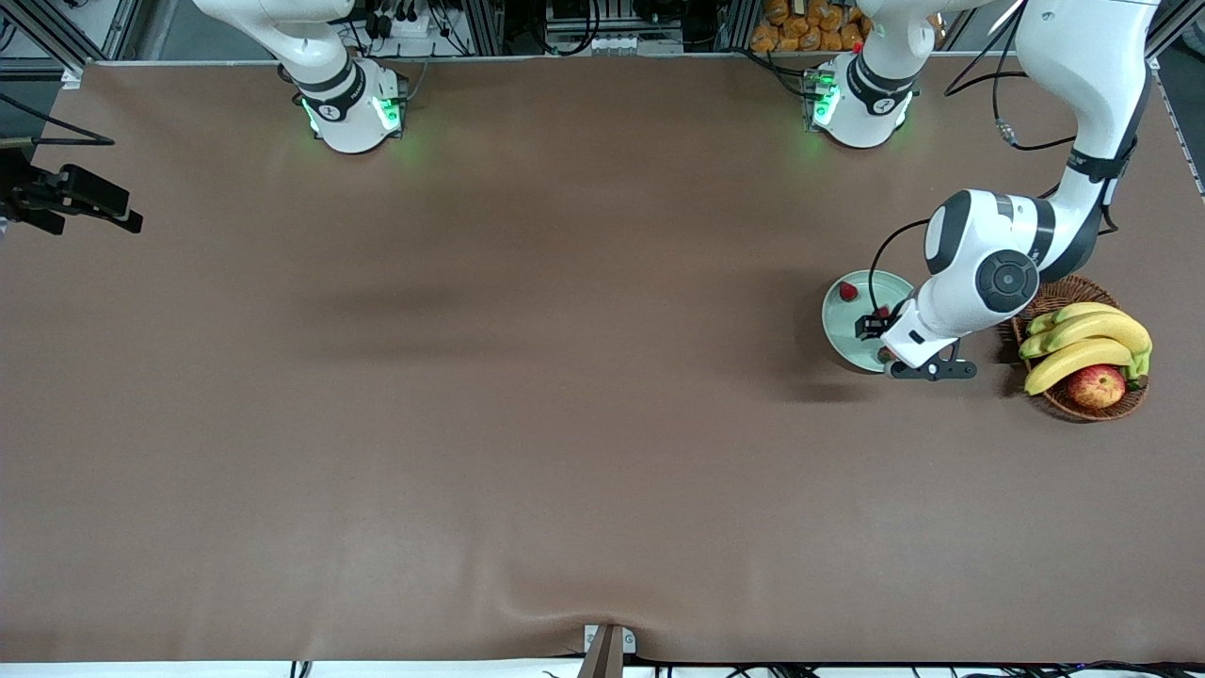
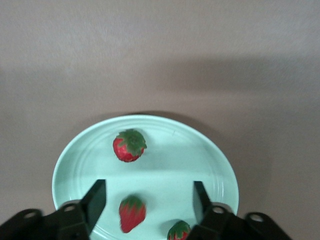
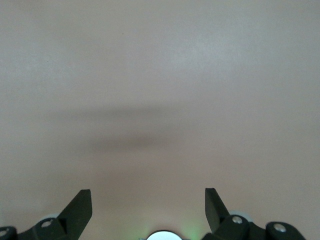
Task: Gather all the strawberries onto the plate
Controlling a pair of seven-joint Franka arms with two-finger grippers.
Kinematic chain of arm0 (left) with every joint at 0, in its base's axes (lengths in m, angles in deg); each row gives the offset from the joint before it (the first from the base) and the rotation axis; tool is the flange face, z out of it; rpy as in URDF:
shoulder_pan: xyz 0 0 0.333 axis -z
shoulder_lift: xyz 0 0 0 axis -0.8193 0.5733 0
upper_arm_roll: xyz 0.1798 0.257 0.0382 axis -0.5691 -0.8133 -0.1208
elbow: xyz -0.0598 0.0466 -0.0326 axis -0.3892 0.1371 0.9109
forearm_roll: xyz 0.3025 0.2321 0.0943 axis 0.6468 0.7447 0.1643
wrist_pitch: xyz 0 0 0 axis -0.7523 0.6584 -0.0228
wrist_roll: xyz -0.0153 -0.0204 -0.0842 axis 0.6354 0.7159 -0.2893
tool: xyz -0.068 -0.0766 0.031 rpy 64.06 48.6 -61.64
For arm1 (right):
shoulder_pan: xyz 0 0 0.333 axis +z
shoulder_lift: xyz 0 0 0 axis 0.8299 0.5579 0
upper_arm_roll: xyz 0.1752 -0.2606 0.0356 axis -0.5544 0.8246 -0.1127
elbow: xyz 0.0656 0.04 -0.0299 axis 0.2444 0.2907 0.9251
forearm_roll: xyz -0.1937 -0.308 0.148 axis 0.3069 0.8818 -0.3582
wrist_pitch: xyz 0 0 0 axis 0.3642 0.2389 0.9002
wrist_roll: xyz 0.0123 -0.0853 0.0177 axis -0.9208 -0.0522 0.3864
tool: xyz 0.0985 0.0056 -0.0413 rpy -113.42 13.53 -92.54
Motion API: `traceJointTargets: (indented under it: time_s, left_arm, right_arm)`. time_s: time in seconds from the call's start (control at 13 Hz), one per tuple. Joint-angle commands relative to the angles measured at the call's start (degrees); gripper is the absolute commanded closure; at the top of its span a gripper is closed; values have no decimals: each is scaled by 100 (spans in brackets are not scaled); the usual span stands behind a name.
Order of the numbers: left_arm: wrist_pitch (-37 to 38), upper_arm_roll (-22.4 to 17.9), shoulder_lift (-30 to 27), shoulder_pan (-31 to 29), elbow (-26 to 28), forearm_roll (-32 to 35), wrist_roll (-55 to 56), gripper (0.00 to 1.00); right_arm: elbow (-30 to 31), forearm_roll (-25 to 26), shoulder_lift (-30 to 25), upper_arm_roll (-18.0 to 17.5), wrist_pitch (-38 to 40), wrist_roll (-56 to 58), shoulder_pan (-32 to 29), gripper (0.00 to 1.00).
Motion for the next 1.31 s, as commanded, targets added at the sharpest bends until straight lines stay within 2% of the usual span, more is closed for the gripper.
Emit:
traceJointTargets:
  time_s: [0.0,0.31,0.62,0.77,1.23]
  left_arm:
    - [34,29,-9,32,-231,87,-8,0]
    - [69,20,26,49,-688,140,18,0]
    - [622,20,70,41,-1320,157,18,0]
    - [982,20,70,50,-1733,158,18,0]
    - [1072,20,-131,76,-2165,149,9,0]
  right_arm:
    - [87,-70,-175,-151,177,-371,-88,0]
    - [-1,-70,-175,-168,116,-353,43,0]
    - [-159,-53,-175,-168,247,-397,158,0]
    - [-343,-44,-166,-168,580,-878,158,0]
    - [-379,202,-148,-204,222,-758,202,0]
